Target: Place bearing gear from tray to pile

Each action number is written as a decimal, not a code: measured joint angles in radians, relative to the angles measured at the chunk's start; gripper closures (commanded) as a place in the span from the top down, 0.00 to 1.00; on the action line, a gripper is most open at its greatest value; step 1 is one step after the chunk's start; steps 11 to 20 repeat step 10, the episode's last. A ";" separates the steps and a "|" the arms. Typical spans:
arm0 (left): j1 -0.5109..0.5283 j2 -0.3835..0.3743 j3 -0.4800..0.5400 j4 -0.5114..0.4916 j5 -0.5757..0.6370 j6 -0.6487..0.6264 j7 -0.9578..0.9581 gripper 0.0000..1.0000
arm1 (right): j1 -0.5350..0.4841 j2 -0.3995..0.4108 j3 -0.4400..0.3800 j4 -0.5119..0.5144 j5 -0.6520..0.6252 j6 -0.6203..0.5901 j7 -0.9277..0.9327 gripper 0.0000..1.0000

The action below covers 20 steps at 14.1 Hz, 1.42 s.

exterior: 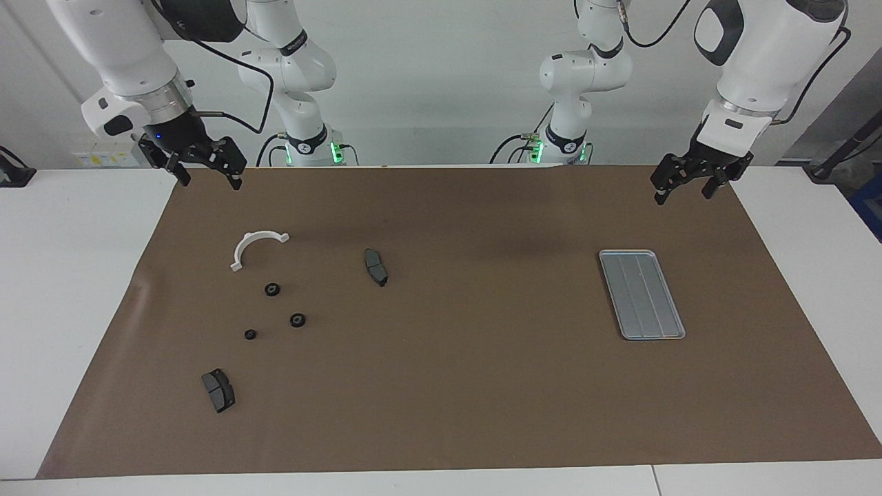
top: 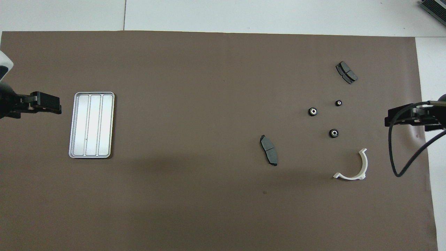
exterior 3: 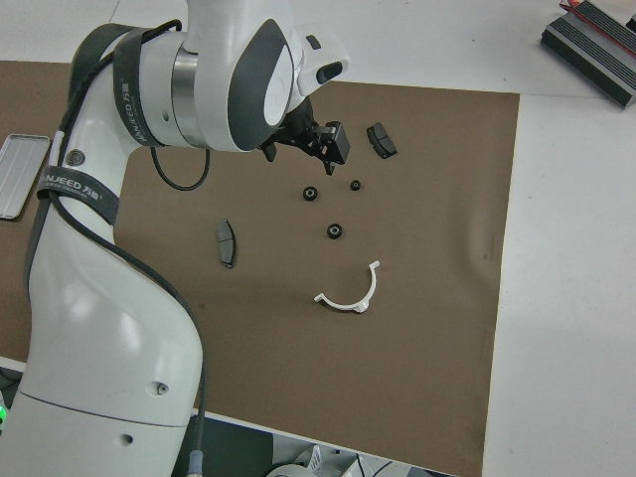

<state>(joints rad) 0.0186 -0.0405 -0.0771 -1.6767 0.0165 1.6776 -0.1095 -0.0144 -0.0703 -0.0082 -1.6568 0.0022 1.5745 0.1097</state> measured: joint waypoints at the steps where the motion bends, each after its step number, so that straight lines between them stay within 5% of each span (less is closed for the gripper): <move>1: 0.000 0.000 0.000 0.000 0.000 0.000 0.000 1.00 | 0.003 0.000 0.002 0.008 -0.005 -0.001 0.000 1.00; 20: 0.000 0.000 0.000 0.000 0.000 0.000 0.000 1.00 | 0.007 0.000 0.002 0.010 -0.033 -0.002 0.000 1.00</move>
